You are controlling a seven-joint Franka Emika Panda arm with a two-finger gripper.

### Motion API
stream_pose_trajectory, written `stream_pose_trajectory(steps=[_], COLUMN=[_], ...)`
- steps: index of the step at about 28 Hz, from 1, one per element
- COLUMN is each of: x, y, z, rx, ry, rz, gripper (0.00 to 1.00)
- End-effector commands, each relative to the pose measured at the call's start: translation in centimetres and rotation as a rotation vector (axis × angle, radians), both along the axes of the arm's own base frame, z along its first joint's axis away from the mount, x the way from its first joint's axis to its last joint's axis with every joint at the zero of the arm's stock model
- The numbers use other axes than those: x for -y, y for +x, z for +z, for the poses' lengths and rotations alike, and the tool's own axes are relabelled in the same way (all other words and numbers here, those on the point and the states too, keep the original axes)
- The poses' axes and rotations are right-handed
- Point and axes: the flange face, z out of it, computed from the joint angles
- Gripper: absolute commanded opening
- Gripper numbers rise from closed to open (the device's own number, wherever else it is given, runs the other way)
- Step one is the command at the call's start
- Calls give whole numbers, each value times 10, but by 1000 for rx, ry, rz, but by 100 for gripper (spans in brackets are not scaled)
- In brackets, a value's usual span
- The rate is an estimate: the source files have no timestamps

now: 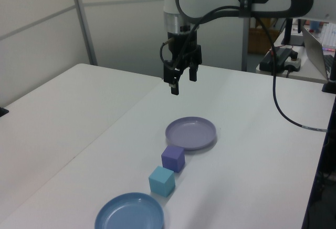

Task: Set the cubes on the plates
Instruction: 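Lower the open gripper down onto the purple cube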

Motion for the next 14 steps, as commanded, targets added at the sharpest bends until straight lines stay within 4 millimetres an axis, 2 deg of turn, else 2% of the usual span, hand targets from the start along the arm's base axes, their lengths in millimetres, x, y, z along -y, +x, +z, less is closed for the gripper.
stream_pose_trajectory(steps=[1,5,6,13,14], x=[-5,-6,-8,-18,-18], y=[0,4,11,29,31], z=[-13,-23,-37,-70,-81], rx=[-30,-46,-70,-74,-84], ry=[14,14,14,5,3], rz=[8,20,25,50,51], gripper=[100,100,100,100,100])
